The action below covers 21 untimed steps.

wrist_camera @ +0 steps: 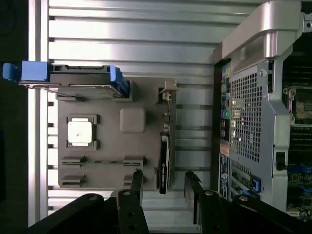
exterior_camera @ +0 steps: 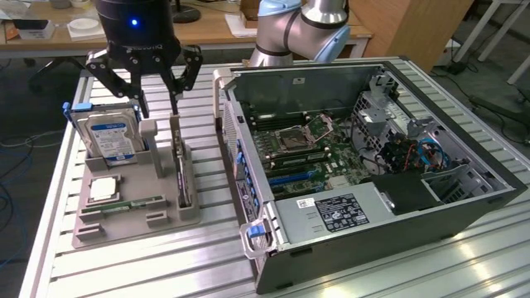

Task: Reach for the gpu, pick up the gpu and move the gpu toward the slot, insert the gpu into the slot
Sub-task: 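Pick up the gpu and move the gpu toward the slot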

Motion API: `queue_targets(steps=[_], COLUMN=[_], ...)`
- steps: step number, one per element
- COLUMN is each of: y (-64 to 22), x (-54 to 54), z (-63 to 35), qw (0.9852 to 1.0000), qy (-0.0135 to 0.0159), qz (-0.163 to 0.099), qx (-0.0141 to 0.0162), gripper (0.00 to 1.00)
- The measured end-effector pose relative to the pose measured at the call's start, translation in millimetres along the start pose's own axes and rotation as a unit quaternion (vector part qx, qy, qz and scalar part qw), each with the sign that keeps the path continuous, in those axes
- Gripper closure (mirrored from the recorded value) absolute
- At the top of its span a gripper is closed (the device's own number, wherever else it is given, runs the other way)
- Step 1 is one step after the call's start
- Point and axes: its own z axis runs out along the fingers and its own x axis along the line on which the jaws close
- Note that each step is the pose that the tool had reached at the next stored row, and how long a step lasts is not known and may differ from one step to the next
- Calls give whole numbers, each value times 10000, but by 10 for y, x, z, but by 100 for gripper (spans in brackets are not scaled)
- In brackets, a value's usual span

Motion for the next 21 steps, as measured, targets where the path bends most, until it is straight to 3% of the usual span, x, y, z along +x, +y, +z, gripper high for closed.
queue_targets(steps=[6,9,16,21], y=[-18,-69,-135,-140], x=[2,3,7,7], z=[108,160,285,375], qw=[10000,10000,10000,10000], qy=[0,0,0,0], qz=[-1,0,1,16], qx=[0,0,1,1], gripper=[53,51,28,28])
